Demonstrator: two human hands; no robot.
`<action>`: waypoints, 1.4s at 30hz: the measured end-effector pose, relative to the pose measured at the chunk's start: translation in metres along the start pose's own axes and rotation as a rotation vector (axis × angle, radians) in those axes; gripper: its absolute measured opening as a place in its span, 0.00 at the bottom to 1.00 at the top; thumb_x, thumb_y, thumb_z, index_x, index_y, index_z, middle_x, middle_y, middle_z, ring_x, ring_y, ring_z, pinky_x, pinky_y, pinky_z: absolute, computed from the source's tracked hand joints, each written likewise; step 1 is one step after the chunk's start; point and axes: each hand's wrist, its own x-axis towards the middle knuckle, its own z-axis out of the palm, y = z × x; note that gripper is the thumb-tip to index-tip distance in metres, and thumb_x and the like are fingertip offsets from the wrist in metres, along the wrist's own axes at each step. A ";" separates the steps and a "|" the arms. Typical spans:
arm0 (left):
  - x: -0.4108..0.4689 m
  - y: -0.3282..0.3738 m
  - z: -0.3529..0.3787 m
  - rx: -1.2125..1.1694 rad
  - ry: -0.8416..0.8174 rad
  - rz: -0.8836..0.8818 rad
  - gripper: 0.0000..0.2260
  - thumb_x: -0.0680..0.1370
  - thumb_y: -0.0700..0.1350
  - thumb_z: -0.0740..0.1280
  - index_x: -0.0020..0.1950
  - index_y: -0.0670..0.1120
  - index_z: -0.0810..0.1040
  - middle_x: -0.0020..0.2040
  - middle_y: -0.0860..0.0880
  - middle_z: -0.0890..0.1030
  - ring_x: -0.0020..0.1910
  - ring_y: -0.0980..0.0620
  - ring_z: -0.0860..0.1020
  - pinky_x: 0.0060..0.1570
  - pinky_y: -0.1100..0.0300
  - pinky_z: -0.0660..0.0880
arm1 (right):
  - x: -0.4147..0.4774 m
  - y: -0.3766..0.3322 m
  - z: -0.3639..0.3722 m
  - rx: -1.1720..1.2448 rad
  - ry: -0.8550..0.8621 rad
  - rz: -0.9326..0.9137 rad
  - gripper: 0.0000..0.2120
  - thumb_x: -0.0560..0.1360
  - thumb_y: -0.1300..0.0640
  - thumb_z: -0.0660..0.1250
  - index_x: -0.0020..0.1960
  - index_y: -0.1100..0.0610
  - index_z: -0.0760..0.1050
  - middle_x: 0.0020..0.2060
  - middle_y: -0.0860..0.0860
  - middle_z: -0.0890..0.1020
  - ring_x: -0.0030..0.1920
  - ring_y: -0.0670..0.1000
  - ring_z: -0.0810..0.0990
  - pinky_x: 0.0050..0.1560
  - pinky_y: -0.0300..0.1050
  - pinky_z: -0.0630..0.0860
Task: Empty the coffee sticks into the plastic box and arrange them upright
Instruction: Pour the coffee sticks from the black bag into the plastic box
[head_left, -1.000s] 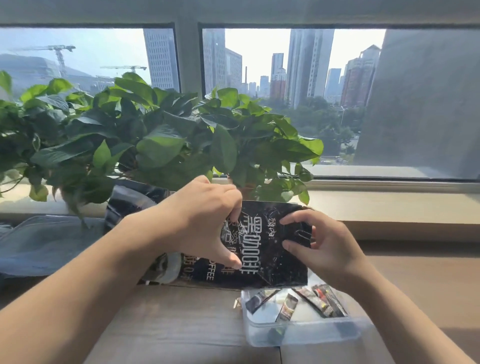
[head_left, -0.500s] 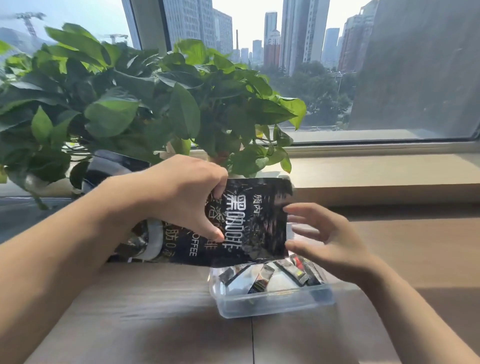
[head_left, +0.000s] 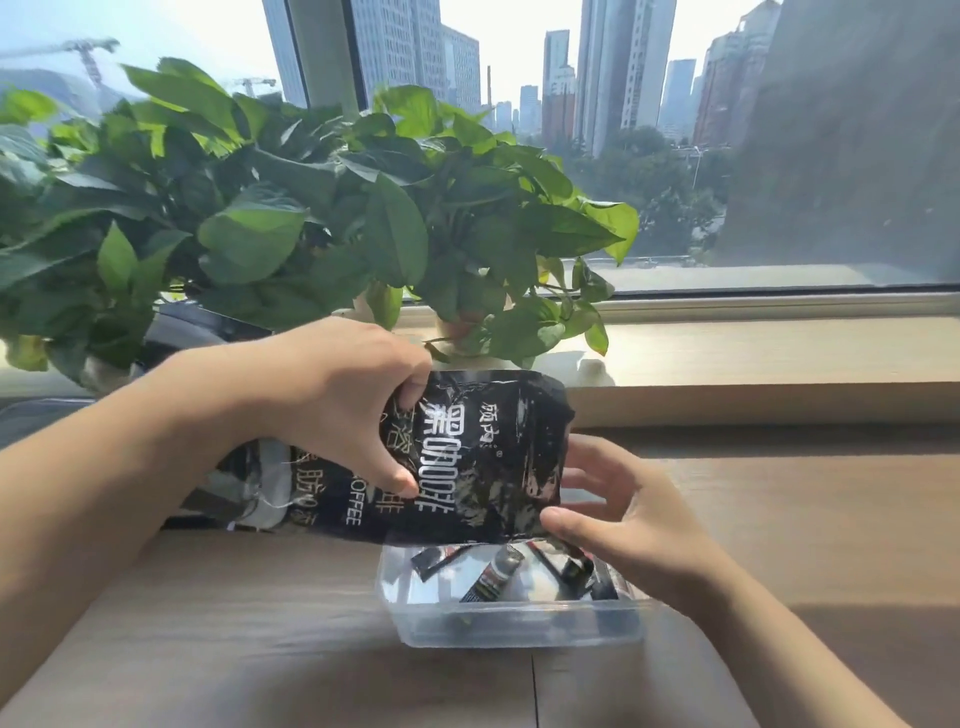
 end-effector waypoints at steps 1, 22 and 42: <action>-0.004 -0.005 0.001 0.000 -0.018 -0.006 0.29 0.57 0.76 0.69 0.43 0.57 0.65 0.38 0.60 0.73 0.38 0.62 0.70 0.41 0.61 0.71 | 0.001 -0.001 0.008 0.015 0.001 -0.004 0.24 0.72 0.62 0.76 0.65 0.47 0.77 0.59 0.47 0.85 0.60 0.52 0.83 0.59 0.58 0.81; -0.013 -0.029 0.017 0.005 0.002 0.103 0.29 0.58 0.74 0.70 0.43 0.55 0.66 0.38 0.58 0.74 0.38 0.58 0.72 0.39 0.61 0.71 | 0.086 -0.078 0.033 -0.510 -0.293 -0.215 0.08 0.69 0.61 0.79 0.47 0.52 0.87 0.44 0.44 0.86 0.47 0.43 0.84 0.52 0.40 0.79; -0.120 -0.094 0.064 -0.771 0.615 -0.146 0.20 0.63 0.62 0.76 0.53 0.61 0.84 0.80 0.59 0.55 0.80 0.59 0.51 0.73 0.49 0.55 | 0.076 -0.039 0.049 -0.130 -0.071 -0.098 0.09 0.71 0.68 0.76 0.43 0.55 0.87 0.42 0.49 0.88 0.46 0.46 0.85 0.52 0.37 0.78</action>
